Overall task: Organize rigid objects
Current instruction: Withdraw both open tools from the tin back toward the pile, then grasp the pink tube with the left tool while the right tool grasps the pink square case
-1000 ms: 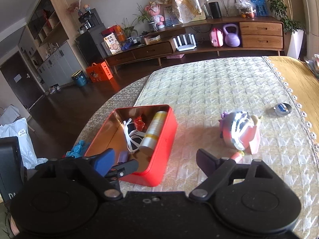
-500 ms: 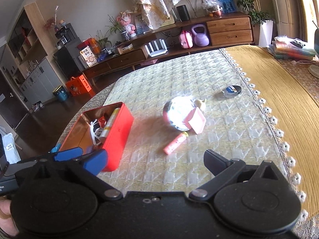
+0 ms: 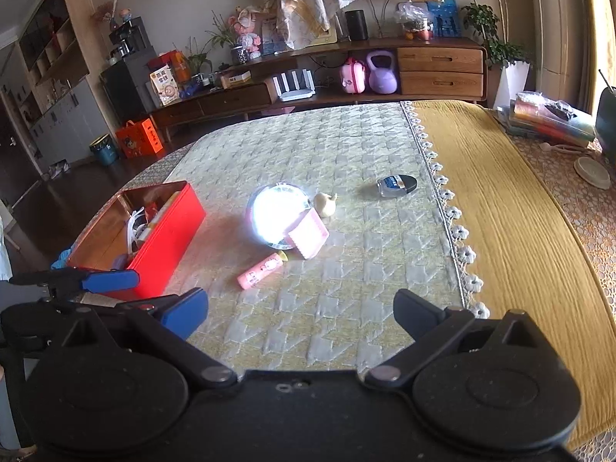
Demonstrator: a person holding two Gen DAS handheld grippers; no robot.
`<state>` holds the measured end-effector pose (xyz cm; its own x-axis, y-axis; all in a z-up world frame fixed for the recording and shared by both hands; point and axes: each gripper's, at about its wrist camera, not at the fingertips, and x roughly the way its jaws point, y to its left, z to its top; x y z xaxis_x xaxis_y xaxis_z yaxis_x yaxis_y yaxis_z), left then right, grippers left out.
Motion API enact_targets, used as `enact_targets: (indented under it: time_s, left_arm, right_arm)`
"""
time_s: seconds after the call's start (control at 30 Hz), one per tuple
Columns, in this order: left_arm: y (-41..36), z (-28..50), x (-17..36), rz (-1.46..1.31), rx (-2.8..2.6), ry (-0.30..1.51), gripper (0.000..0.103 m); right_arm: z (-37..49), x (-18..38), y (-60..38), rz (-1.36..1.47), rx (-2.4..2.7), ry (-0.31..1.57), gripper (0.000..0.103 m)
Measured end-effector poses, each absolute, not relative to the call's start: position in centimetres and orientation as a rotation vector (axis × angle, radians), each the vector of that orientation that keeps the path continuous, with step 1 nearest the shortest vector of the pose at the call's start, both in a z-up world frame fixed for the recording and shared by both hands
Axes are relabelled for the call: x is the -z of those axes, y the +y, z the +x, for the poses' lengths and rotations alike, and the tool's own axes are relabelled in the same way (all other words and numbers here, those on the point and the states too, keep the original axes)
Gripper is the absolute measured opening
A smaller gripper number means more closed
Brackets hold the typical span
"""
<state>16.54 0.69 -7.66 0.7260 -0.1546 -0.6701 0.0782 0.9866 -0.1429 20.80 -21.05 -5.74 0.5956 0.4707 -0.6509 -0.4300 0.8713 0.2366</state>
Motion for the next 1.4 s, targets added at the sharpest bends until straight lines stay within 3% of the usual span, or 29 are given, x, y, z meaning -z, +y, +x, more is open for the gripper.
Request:
enact_targets:
  time_s: [0.27, 0.47, 0.63, 1.1, 1.4]
  left_arm:
    - [-1.1, 18.6, 9.4, -0.095, 0.16, 0.796, 0.083]
    - [-2.0, 20.1, 10.4, -0.073, 0.164, 0.803, 0.083]
    - [-2.3, 21.5, 11.3, -0.059, 0.145, 0.809, 0.083]
    - [-2.3, 24.1, 13.2, -0.029, 0.146, 0.813, 0.082]
    - [-2.1, 25.2, 13.9, -0.031, 0.182, 0.821, 0.048]
  right_arm:
    - [23.6, 7.3, -20.5, 0.031, -0.608, 0.815, 0.101]
    - [26.4, 8.2, -19.5, -0.038, -0.642, 0.833, 0.096]
    - [28.6, 8.8, -18.3, -0.095, -0.689, 0.82, 0.085]
    - [32.6, 11.3, -15.3, -0.284, -0.815, 0.788, 0.075]
    - [33.9, 12.2, -14.9, -0.312, -0.86, 0.786, 0.072]
